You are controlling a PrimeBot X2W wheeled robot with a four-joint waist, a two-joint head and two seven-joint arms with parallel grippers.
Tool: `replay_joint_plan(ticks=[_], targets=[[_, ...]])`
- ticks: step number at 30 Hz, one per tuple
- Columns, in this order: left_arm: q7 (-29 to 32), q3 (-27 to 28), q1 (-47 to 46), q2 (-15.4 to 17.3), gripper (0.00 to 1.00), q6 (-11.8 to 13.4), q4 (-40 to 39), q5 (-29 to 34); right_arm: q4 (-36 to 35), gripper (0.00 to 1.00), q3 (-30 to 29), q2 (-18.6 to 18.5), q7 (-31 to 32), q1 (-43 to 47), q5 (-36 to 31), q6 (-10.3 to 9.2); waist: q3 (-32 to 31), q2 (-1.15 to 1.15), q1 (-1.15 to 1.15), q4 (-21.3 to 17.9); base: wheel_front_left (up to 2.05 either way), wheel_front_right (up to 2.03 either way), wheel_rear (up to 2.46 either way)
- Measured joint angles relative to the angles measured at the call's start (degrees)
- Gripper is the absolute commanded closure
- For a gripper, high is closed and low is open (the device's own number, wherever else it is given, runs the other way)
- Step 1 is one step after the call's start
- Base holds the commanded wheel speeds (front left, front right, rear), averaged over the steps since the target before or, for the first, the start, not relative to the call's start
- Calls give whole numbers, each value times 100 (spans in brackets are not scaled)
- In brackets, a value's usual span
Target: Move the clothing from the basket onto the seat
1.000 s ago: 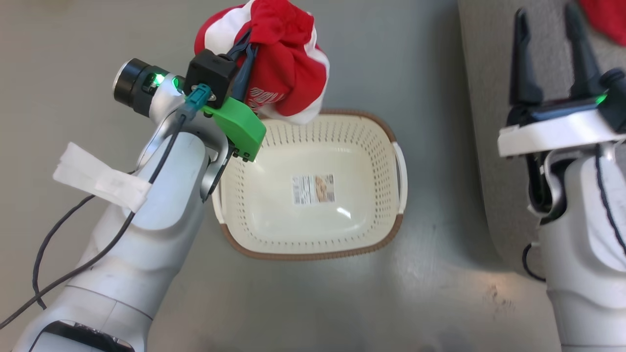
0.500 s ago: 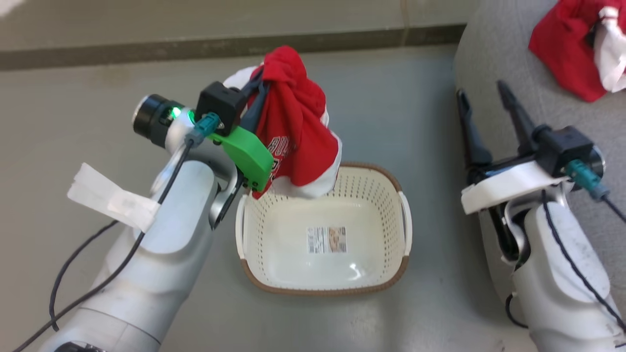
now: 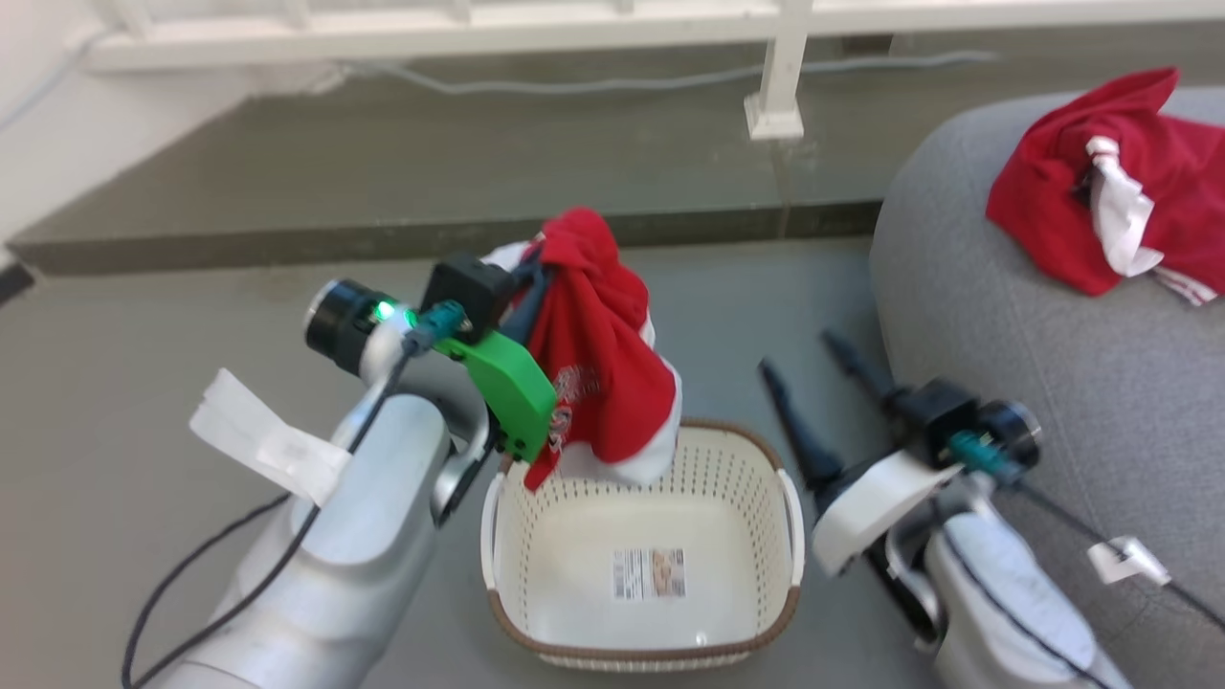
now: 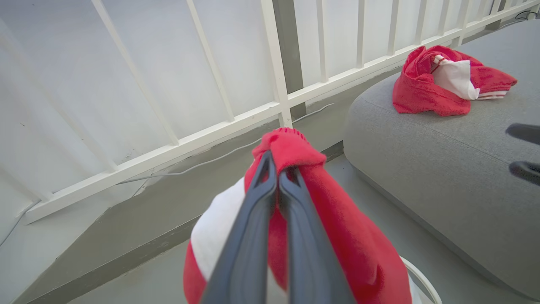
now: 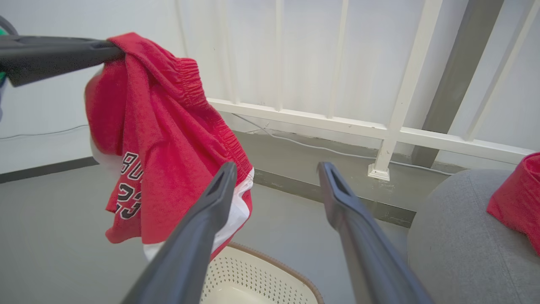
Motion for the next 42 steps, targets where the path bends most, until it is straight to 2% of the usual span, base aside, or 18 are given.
replay_joint_plan(ticks=[7,13,25,29,30,31,33,34,35,42], targets=[[232,-315,283,2,100,-54,-344,-176,233,0,925,2,1,274,209,37,-555,0,0,2,0,0,0],[358,-581,330,3,100,-67,-839,-379,244,0,1467,1,1,283,476,38,-877,0,0,8,0,0,0],[706,-867,475,21,100,-59,-1564,-490,349,0,1718,-1,1,187,661,38,-1026,0,0,55,0,0,0],[844,-918,495,32,100,15,-1735,-524,377,0,1764,-2,1,8,661,37,-1020,0,0,68,0,0,0],[873,-926,508,32,100,31,-1769,-570,385,15,1777,-1,1,-24,661,37,-1017,0,0,70,0,0,0],[904,-935,522,32,100,32,-1791,-635,396,52,1794,-2,1,-48,661,30,-1013,0,0,72,0,0,0],[953,-937,575,33,100,83,-1848,-656,426,79,1835,-2,1,-99,660,21,-1003,0,0,74,0,0,0],[964,-938,595,35,100,89,-1879,-659,435,98,1850,-2,1,-110,660,18,-997,0,0,74,0,0,0],[1002,-937,605,38,100,91,-1913,-681,446,100,1862,-2,1,-113,661,13,-991,0,0,73,0,0,0],[1053,-779,745,64,100,282,-2047,-728,549,100,1839,-3,1,-151,780,-82,-944,0,0,33,0,0,0]])
